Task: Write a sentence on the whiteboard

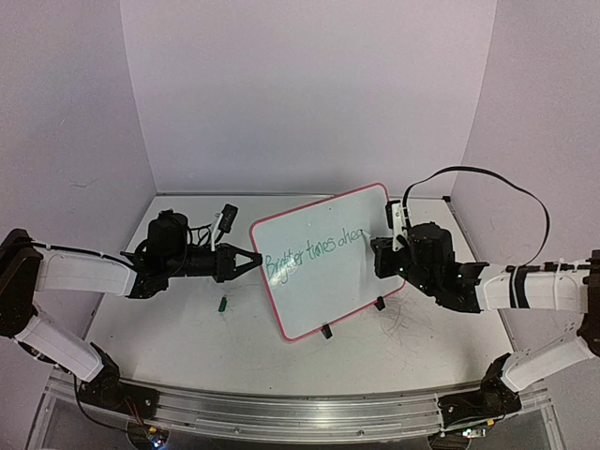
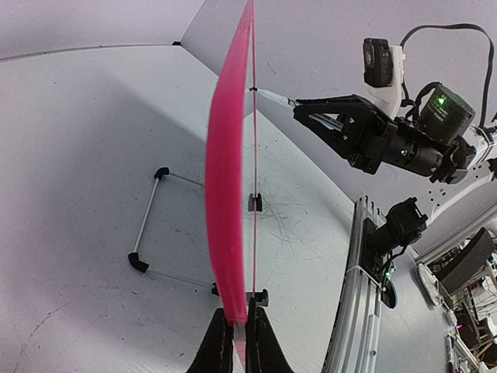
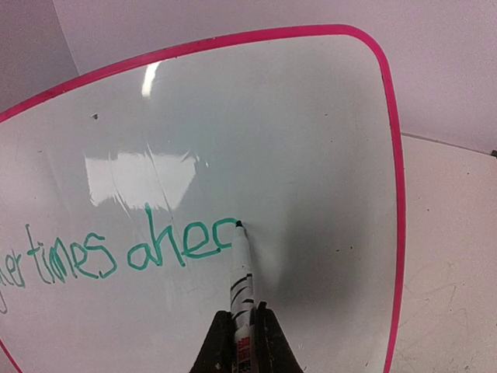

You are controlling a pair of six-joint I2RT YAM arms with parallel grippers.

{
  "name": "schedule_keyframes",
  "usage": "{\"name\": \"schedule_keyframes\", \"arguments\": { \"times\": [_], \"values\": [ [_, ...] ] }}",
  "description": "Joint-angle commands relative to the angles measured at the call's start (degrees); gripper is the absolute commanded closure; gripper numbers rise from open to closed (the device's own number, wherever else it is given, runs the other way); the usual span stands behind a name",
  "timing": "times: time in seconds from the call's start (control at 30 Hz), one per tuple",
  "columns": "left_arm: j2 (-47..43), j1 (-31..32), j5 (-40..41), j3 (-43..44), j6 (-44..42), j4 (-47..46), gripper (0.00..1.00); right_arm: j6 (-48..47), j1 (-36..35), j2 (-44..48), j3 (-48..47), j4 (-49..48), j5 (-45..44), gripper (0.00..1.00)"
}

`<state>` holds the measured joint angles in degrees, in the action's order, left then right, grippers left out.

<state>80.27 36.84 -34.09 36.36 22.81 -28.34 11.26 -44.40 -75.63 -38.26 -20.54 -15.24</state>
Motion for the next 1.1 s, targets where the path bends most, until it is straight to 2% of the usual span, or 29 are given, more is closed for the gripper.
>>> {"name": "schedule_keyframes", "arguments": {
  "times": [0.0, 0.47, 0.87, 1.07],
  "values": [
    [-1.16, -0.37, 1.55, 0.81, -1.89, 1.81, 1.00, -0.37, 0.07, -0.80, -2.41, -1.85, -0.63, 1.00],
    [-0.85, -0.36, 1.24, 1.16, -1.81, 1.91, 1.00, 0.60, 0.11, 1.70, 1.81, 1.01, 1.09, 1.00],
    [-0.85, -0.36, 1.56, 1.24, -1.80, 2.15, 1.00, 0.04, 0.11, 5.08, 2.17, 1.03, -1.16, 1.00],
    [-0.80, -0.37, 1.39, 1.46, -1.82, 2.19, 1.00, -0.32, 0.62, 5.41, 1.56, -0.92, 0.67, 1.00]
  ]
}}
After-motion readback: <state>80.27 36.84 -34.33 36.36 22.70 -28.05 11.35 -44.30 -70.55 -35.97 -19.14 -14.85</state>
